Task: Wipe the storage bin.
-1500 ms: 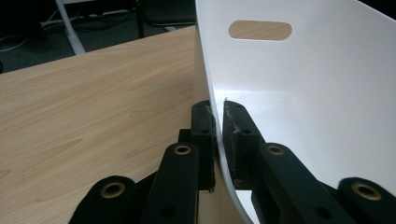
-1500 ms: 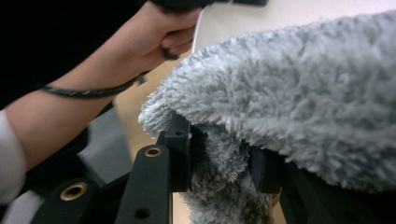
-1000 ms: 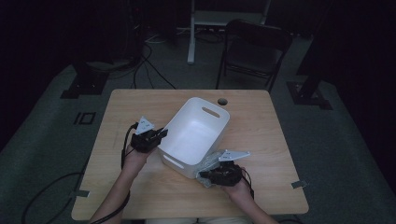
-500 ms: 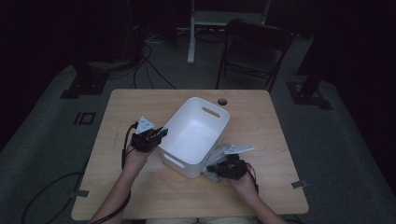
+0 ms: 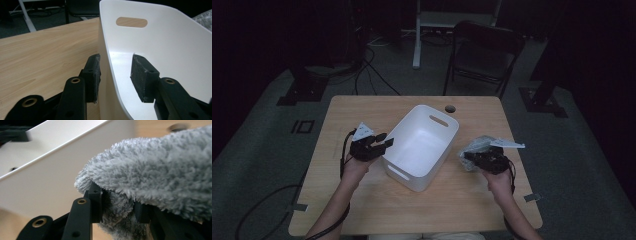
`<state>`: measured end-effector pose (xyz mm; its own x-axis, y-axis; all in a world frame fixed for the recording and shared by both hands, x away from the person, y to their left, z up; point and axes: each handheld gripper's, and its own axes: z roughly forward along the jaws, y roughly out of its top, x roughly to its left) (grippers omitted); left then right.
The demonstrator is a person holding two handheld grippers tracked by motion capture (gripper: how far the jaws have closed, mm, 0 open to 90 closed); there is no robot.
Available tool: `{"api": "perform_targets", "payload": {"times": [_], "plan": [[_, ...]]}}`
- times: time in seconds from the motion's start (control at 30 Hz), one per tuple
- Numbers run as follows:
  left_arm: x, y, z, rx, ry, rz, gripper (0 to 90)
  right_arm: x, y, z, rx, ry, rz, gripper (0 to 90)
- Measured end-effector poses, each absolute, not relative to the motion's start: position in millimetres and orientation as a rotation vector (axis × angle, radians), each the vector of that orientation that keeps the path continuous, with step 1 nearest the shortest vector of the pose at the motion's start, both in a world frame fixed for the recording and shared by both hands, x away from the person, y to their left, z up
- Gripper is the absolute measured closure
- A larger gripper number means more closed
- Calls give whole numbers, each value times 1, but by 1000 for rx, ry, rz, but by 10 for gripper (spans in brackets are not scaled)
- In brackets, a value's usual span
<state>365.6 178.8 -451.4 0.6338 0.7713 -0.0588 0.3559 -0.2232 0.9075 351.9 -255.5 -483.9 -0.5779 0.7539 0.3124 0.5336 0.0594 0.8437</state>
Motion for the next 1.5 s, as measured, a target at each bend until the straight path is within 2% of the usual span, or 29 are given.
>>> {"api": "perform_targets", "payload": {"times": [0.1, 0.17, 0.27, 0.37, 0.63, 0.77, 0.83, 0.9, 0.97, 1.03, 1.07, 1.13, 1.5], "plan": [[364, 181, -449, 1815, 903, 483, 541, 361, -267, -486, 1344, 2097, 1502, 642], [362, 182, -448, 1816, 890, 457, 506, 384, -279, -495, 1432, 2087, 1461, 636], [360, 181, -446, 1813, 871, 440, 503, 400, -285, -503, 1456, 2069, 1423, 634], [359, 182, -444, 1808, 856, 426, 448, 413, -292, -510, 1501, 2057, 1387, 616], [359, 183, -443, 1785, 840, 402, 356, 438, -304, -526, 1623, 2092, 1405, 419], [358, 182, -440, 1781, 829, 400, 298, 439, -304, -517, 1611, 2076, 1441, 364], [357, 182, -438, 1777, 827, 405, 272, 437, -304, -513, 1573, 2075, 1454, 293], [356, 183, -437, 1771, 826, 402, 251, 433, -302, -509, 1549, 2051, 1468, 285], [354, 184, -435, 1771, 820, 411, 210, 429, -300, -508, 1517, 2036, 1492, 223], [354, 184, -435, 1771, 820, 411, 191, 427, -298, -508, 1487, 2027, 1498, 223], [351, 186, -434, 1772, 809, 421, 185, 425, -294, -507, 1429, 2027, 1506, 163], [350, 188, -433, 1775, 802, 415, 161, 423, -292, -507, 1369, 2041, 1520, 137], [335, 202, -433, 1769, 782, 460, 161, 408, -284, -504, 1301, 2072, 1472, 143]]}}
